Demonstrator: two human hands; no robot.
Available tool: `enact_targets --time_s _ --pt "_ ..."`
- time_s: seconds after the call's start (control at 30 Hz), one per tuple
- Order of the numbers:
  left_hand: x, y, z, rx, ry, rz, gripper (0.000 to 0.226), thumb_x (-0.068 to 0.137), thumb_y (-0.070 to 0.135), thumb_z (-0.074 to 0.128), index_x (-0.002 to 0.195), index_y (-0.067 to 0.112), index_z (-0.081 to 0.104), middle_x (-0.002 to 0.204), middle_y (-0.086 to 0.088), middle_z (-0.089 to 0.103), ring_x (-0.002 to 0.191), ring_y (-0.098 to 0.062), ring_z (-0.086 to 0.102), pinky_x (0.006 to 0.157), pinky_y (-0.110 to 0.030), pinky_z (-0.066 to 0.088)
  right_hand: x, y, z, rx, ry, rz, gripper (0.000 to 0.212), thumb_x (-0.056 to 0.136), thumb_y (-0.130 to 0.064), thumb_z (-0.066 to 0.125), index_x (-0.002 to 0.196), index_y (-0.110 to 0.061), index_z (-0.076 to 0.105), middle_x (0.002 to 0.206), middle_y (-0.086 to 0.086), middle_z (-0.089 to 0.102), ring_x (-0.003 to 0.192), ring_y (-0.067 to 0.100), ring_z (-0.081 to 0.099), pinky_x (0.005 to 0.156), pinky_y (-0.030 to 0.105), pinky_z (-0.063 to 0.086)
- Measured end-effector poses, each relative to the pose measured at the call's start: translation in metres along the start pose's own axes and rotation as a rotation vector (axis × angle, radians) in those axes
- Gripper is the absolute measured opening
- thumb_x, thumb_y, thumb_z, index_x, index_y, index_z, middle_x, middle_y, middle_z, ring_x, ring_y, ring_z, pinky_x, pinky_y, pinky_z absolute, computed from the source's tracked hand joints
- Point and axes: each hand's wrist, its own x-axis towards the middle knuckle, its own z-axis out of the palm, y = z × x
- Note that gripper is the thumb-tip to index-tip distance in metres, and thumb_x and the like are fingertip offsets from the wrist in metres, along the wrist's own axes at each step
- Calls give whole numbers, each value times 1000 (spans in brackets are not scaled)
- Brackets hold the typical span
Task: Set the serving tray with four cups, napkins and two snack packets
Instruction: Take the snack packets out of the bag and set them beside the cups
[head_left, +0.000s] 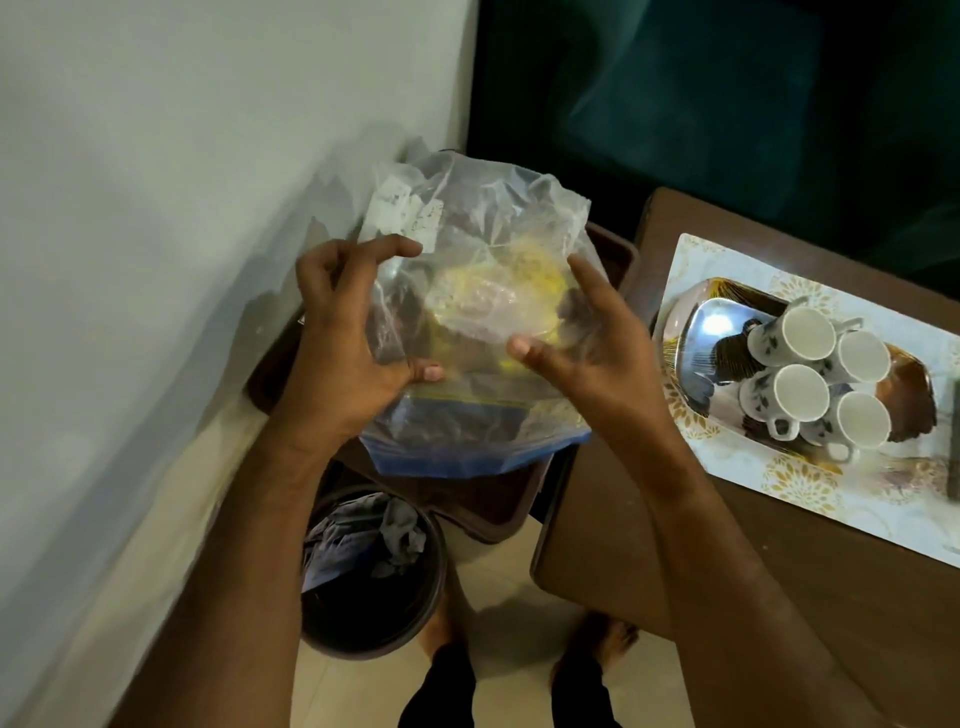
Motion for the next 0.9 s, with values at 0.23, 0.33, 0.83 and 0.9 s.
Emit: enact_targets --time_s 0.23,0.33,0.83,0.9 --pt "-4 3 -11 243 254 -39 53 58 33 97 102 11 77 140 -12 42 122 -11 47 101 -9 48 0 6 17 -648 141 -288 66 62 -22 96 120 -6 68 115 14 57 112 33 51 92 43 51" --pt "-10 0 -10 446 321 -55 47 65 41 94 83 2 74 116 -14 61 106 -30 57 80 -42 52 0 2 25 -688 247 -370 47 62 -33 94 91 -4 72 114 17 53 108 32 50 80 39 48" --pt "-44 21 33 -346 410 -299 20 89 42 70 73 30 67 68 18 73 67 6 70 59 -5 49 -20 -28 82 -245 115 -409 35 77 -22 73 111 -16 65 95 -8 72 82 9 67 73 33 55" --pt "-45 15 28 -594 386 -379 25 89 51 67 85 29 78 84 11 80 81 -5 77 67 -15 57 -23 -26 85 -202 64 -424 47 76 -22 72 121 -15 62 106 -6 73 92 11 69 79 37 57"
